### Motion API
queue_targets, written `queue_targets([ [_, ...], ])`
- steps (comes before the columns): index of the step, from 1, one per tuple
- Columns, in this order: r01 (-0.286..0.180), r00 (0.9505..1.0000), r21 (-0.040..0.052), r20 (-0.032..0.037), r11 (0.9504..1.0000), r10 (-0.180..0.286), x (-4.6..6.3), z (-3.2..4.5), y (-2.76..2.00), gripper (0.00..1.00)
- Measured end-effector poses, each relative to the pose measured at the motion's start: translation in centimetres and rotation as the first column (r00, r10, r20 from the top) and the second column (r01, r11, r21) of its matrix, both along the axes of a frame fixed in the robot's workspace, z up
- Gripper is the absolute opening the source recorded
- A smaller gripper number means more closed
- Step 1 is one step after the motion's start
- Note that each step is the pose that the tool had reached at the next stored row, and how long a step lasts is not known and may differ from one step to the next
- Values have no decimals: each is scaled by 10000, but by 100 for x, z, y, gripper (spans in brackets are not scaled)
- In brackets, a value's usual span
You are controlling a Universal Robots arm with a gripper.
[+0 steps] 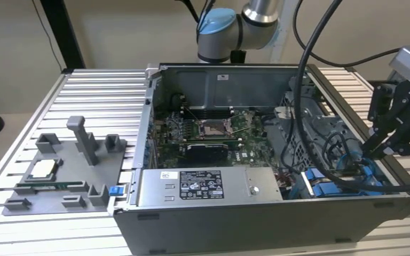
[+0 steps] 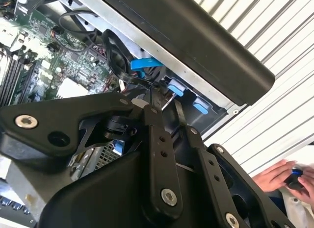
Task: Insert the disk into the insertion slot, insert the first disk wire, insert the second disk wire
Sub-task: 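Insert the second disk wire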
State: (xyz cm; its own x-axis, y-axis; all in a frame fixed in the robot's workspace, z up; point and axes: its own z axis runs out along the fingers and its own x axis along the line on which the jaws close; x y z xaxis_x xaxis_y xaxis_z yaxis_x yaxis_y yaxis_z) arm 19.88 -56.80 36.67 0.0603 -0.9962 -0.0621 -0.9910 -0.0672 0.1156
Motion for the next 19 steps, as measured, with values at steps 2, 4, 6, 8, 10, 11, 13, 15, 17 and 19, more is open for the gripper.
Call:
queue_targets([
  [2, -18, 10000, 56, 1, 10000, 18, 0, 5, -1, 100],
  [4, -40, 10000, 183, 12, 9998, 40, 1, 7, 0, 100],
  [6, -51, 10000, 252, 15, 9997, 50, 2, 17, 0, 100],
  [8, -60, 10000, 291, 15, 9996, 59, 2, 31, 0, 100],
  [10, -69, 10000, 340, 16, 9994, 68, 2, 45, 0, 100],
  [11, -72, 10000, 366, 16, 9993, 72, 2, 50, 0, 100],
  [13, -78, 10000, 406, 16, 9991, 77, 3, 63, 0, 100],
  [15, -83, 10000, 445, 17, 9990, 82, 4, 95, -1, 100],
  [17, -88, 10000, 486, 17, 9988, 87, 4, 124, -4, 100],
  [19, -106, 9999, 513, 21, 9986, 105, 6, 121, -4, 100],
])
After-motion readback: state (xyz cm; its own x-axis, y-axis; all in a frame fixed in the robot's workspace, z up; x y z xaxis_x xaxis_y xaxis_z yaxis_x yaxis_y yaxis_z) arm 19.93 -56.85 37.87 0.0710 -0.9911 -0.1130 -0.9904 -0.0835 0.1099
